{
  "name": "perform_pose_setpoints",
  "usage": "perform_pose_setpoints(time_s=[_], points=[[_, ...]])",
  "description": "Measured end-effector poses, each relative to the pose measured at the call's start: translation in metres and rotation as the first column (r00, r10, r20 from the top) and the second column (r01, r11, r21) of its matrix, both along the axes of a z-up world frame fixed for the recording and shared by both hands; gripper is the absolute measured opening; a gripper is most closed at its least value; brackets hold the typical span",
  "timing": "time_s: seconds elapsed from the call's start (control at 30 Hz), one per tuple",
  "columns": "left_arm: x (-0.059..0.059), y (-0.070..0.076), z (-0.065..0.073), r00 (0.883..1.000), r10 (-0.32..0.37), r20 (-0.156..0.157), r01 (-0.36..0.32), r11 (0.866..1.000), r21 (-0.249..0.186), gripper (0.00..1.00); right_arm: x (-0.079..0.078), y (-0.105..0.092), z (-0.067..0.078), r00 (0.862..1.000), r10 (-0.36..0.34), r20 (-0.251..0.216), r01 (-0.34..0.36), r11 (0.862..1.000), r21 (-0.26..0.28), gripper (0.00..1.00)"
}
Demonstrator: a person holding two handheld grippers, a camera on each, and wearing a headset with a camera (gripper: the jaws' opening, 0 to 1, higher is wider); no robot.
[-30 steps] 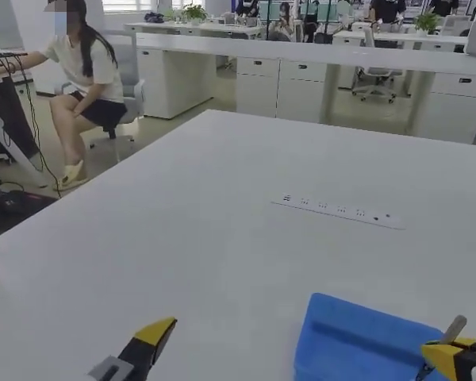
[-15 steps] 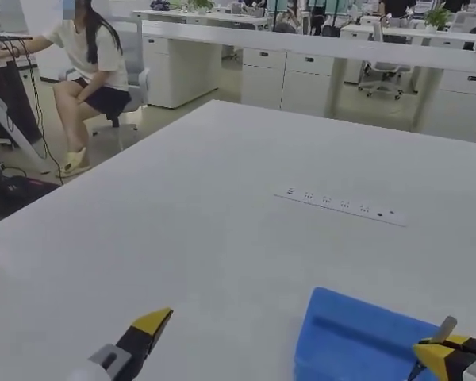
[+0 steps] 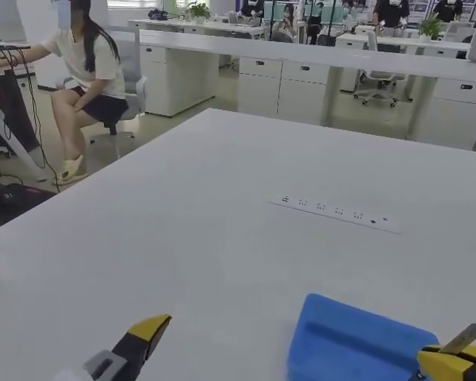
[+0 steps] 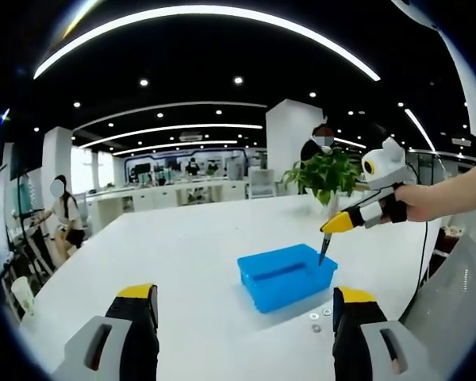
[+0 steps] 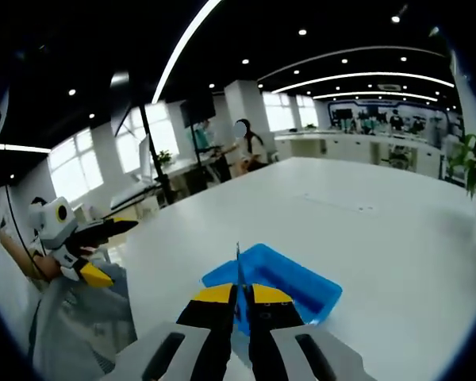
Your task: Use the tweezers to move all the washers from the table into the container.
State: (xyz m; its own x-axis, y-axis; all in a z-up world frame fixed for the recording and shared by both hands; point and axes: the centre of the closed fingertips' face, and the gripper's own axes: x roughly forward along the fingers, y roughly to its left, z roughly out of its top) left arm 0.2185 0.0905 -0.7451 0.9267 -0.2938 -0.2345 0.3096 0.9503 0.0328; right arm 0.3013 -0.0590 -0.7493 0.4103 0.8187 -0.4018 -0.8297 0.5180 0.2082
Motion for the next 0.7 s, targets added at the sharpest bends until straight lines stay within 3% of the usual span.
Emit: perform_pose_setpoints(time_s=[0.13, 0.27, 0.53, 0.7], points=[[-0.001, -0.001, -0.002, 1.0, -0.006, -0.01, 0.006, 1.0, 0.004, 0.92, -0.02, 0.005, -0.006, 0.999, 0.035, -0.028, -0.035, 0.999, -0.003, 0.03], [-0.001, -0.002, -0.001, 1.0, -0.008, -0.009, 0.008, 1.0, -0.003, 0.92, -0.037, 0.009, -0.021, 0.996, 0.055, -0.068, -0.056, 0.998, -0.012, 0.03], [-0.002, -0.003, -0.003, 1.0, -0.02, -0.02, 0.02, 1.0, 0.002, 0.9, -0.056, 0.011, -0.054, 0.988, 0.072, -0.134, -0.078, 0.996, -0.037, 0.02], [-0.002, -0.003, -0.003, 1.0, -0.017, -0.017, 0.017, 1.0, 0.0, 0.9, -0.063, 0.01, -0.066, 0.983, 0.071, -0.168, -0.08, 0.996, -0.046, 0.03]])
